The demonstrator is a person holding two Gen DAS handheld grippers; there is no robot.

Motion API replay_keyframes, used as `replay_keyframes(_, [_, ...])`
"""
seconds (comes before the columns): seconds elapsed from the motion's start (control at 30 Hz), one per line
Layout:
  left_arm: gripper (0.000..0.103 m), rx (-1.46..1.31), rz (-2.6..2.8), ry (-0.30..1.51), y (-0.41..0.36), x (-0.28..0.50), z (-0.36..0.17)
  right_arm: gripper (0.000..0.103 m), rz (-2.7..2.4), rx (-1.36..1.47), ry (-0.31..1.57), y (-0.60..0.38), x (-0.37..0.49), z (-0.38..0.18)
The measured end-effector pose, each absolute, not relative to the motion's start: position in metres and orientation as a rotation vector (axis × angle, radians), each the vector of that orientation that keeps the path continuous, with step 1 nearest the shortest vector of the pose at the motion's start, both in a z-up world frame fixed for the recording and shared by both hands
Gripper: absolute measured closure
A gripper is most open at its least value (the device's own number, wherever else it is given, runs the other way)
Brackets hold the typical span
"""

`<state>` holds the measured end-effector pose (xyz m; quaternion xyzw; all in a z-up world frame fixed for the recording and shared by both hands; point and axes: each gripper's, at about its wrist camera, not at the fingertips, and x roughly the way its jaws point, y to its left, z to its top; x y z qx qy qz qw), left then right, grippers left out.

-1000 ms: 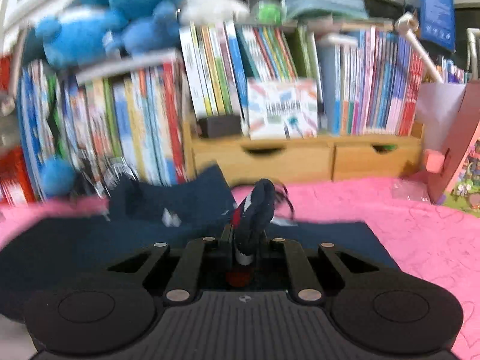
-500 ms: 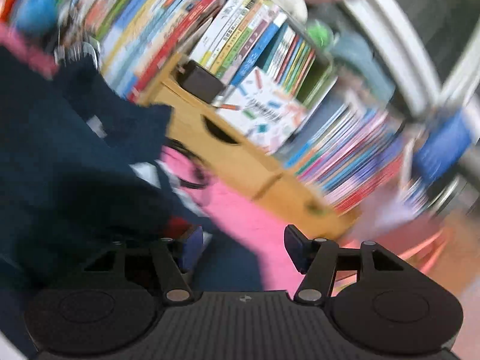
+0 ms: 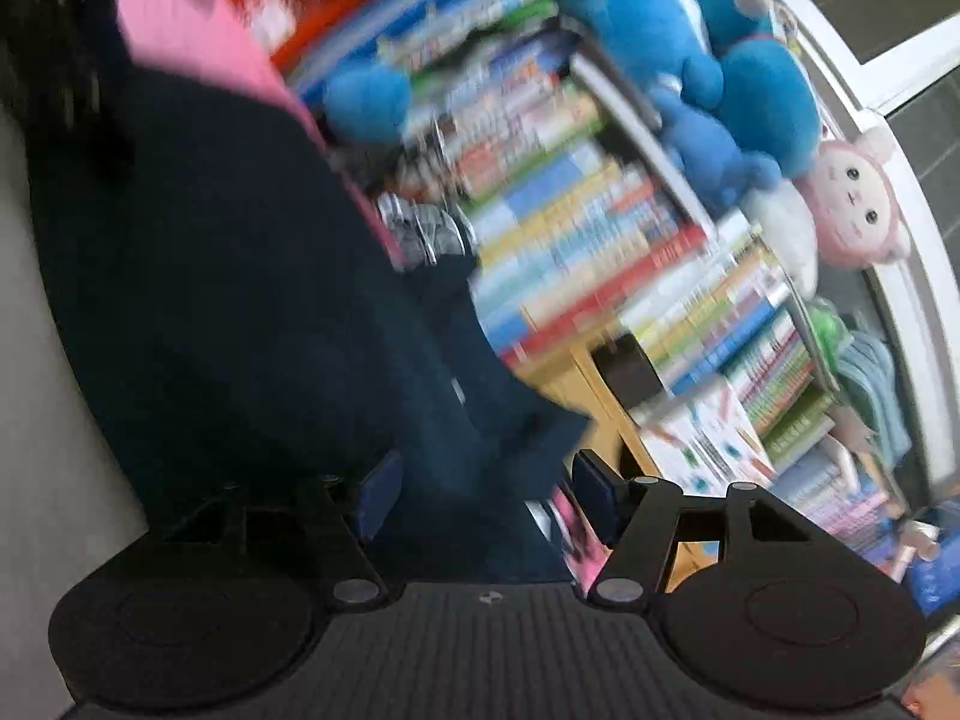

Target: Fold clothes

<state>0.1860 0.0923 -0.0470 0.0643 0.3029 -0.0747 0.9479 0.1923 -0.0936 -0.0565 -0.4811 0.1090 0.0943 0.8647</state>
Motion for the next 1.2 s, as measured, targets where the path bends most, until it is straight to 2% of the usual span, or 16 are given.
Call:
replay_keyframes(0.07, [0.05,0.117,-0.151,0.615,0.095,0.187,-0.042,0.04,0.101,-1.021,0.255,-0.119,0.207,-0.066])
replay_keyframes(0.13, [0.05,0.103,-0.15,0.613,0.098,0.189,-0.036,0.037,0.071,-0.897,0.305,-0.149,0.223,-0.066])
replay_keyframes(0.23, [0.058,0.081,-0.149,0.61,0.103,0.191,-0.028,0.034,0.097,-0.759,0.393,-0.163,0.235,-0.051])
replay_keyframes(0.4, [0.058,0.088,-0.11,0.554,0.098,0.218,-0.01,0.03,0.133,-0.729,0.306,-0.148,0.235,-0.026])
replay_keyframes(0.57, [0.058,0.191,-0.035,0.616,0.076,0.268,-0.041,0.03,0.224,-0.858,0.248,-0.096,0.248,-0.035])
replay_keyframes(0.7, [0.056,0.206,-0.005,0.62,0.082,0.266,-0.067,0.03,0.258,-0.938,0.225,-0.078,0.247,-0.055])
replay_keyframes(0.87, [0.054,0.135,0.014,0.645,0.095,0.27,-0.065,0.03,0.157,-1.023,0.19,-0.119,0.255,-0.069])
replay_keyframes(0.93, [0.053,0.141,0.031,0.64,0.096,0.265,-0.065,0.029,0.078,-0.979,0.237,-0.148,0.269,-0.067])
replay_keyframes(0.97, [0.054,0.144,0.039,0.638,0.096,0.262,-0.065,0.026,0.062,-0.91,0.291,-0.159,0.275,-0.06])
replay_keyframes(1.03, [0.056,0.15,0.056,0.633,0.096,0.257,-0.065,0.026,0.016,-0.757,0.376,-0.175,0.277,-0.036])
replay_keyframes(1.07, [0.057,0.148,0.046,0.623,0.094,0.245,-0.06,0.026,-0.002,-0.723,0.361,-0.178,0.268,-0.026])
replay_keyframes(1.1, [0.058,0.143,0.021,0.605,0.092,0.226,-0.053,0.022,0.01,-0.7,0.335,-0.18,0.254,-0.014])
replay_keyframes(1.13, [0.058,0.138,-0.004,0.588,0.09,0.207,-0.045,0.015,0.025,-0.678,0.309,-0.183,0.238,-0.002])
replay_keyframes(1.2, [0.058,0.128,-0.054,0.554,0.086,0.169,-0.03,0.009,0.075,-0.625,0.284,-0.185,0.205,0.019])
